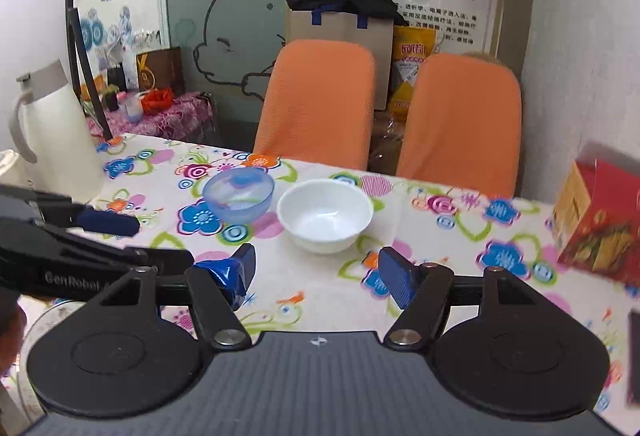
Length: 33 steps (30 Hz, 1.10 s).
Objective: Organize plates and bowls
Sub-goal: 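Carry the steel bowl beside the plate stack, lower it, open left tool, then reach the left tool to the white ceramic bowl rim and close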
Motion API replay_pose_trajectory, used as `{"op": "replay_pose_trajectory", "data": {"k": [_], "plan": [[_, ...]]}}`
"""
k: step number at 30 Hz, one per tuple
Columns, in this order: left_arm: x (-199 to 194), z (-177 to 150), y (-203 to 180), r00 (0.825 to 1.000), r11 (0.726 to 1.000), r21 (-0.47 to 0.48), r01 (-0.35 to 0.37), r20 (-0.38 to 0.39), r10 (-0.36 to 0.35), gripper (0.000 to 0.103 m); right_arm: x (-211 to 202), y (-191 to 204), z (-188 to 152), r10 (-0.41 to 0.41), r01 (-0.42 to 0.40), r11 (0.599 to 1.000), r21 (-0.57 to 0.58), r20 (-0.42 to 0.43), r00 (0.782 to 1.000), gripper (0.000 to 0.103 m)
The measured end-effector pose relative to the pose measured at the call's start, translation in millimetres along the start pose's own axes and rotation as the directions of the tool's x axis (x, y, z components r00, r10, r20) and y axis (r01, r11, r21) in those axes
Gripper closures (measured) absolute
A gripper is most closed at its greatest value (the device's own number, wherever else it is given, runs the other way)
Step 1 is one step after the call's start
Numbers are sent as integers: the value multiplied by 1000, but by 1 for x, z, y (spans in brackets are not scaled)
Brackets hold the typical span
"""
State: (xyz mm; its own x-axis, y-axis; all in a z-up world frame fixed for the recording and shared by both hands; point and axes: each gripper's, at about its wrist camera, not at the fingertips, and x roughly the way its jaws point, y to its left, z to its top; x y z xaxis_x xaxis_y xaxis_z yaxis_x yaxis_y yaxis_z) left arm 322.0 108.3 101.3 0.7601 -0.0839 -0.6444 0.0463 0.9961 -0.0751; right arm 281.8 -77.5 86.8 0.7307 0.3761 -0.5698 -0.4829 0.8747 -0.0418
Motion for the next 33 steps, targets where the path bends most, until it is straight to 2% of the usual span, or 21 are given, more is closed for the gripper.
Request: {"op": "replay_pose_trajectory", "data": {"k": [6, 10, 12, 15, 18, 21, 26, 33], "plan": [[39, 69, 12, 999, 1000, 2, 2, 51, -2, 28, 15, -28, 68, -11, 11, 1000, -5, 40, 999, 49], [94, 80, 15, 999, 999, 33, 38, -32, -37, 28, 35, -48, 98, -31, 30, 999, 17, 77, 997, 48], [123, 77, 17, 995, 997, 53, 47, -90, -42, 28, 59, -53, 95, -39, 38, 999, 23, 40, 998, 48], [163, 72, 21, 984, 995, 51, 80, -161, -71, 28, 104, -61, 69, -14, 17, 999, 51, -71, 997, 48], [193, 72, 20, 966, 990, 48, 133, -230, -119, 28, 143, -67, 42, -3, 15, 998, 68, -176, 984, 48], [213, 73, 18, 960, 988, 56, 147, -248, -128, 28, 174, -72, 25, 16, 11, 994, 108, -243, 970, 48], [235, 70, 18, 945, 982, 34, 185, -280, -168, 28, 197, -73, 15, 41, -2, 990, 139, -278, 960, 48], [249, 63, 7, 940, 980, 71, 188, -301, -159, 28, 211, -67, 15, 51, -18, 993, 118, -289, 956, 48]]}}
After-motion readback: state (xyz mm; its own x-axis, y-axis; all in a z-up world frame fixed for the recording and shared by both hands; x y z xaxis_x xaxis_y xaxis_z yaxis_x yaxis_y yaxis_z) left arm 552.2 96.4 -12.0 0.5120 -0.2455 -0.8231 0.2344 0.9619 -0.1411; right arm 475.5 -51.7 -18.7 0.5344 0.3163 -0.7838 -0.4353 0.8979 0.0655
